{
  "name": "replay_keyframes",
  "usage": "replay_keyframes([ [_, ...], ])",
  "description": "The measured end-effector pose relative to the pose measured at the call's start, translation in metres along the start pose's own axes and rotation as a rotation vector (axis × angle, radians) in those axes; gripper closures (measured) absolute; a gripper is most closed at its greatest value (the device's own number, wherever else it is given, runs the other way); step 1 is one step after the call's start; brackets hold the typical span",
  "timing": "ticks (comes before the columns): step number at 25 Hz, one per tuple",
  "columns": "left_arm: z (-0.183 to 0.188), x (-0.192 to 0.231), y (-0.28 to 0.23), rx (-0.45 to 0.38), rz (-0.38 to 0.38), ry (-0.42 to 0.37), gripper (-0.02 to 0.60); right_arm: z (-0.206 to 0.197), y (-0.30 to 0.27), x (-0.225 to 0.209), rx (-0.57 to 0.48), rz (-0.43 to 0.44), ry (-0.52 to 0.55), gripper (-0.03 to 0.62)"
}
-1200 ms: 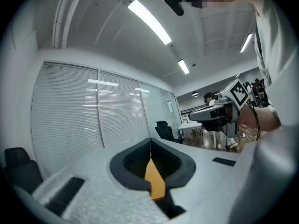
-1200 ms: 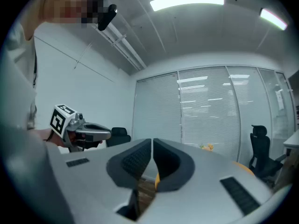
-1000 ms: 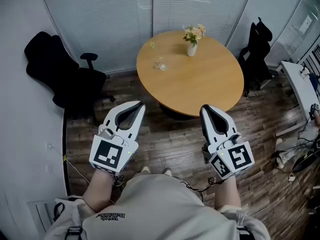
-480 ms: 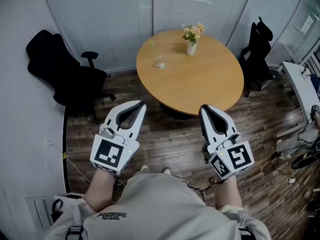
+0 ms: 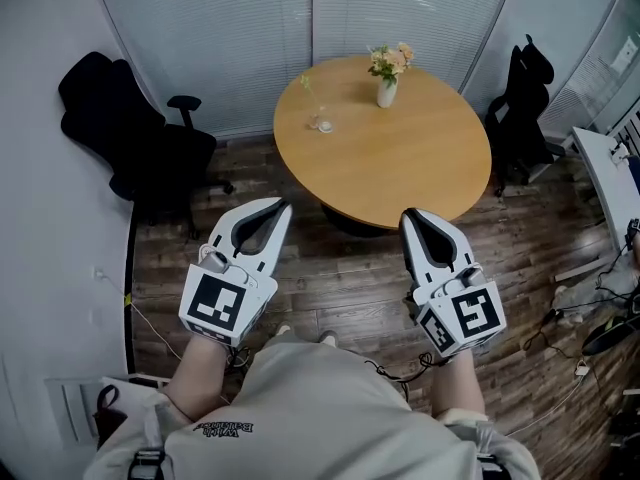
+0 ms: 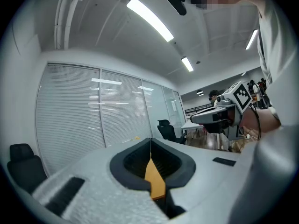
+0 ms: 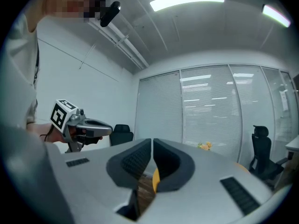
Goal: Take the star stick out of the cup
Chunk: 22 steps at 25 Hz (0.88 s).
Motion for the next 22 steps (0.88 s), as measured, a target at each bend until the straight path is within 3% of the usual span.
replay_keyframes([
  [16,0.000,-0.025,-0.006,0.037,0.043,-0.020,0.558,-0.018,0.003,-0.017,0.006,0.063,-0.028,0.557],
  [22,-0.002,-0.024,-0.012,0.031,0.044,0.010,0.558,-0.026,-0.003,-0.018,0.015,0.060,-0.011,0.557],
])
Point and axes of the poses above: the fingertips, and each gripper's own axes: y backward along the fingers, x to its left, z out of its top, the point moved 6 cm from there along y, backward along the fingers, and after that the axes turned 7 degrees about -z, right-handed, at the moved point
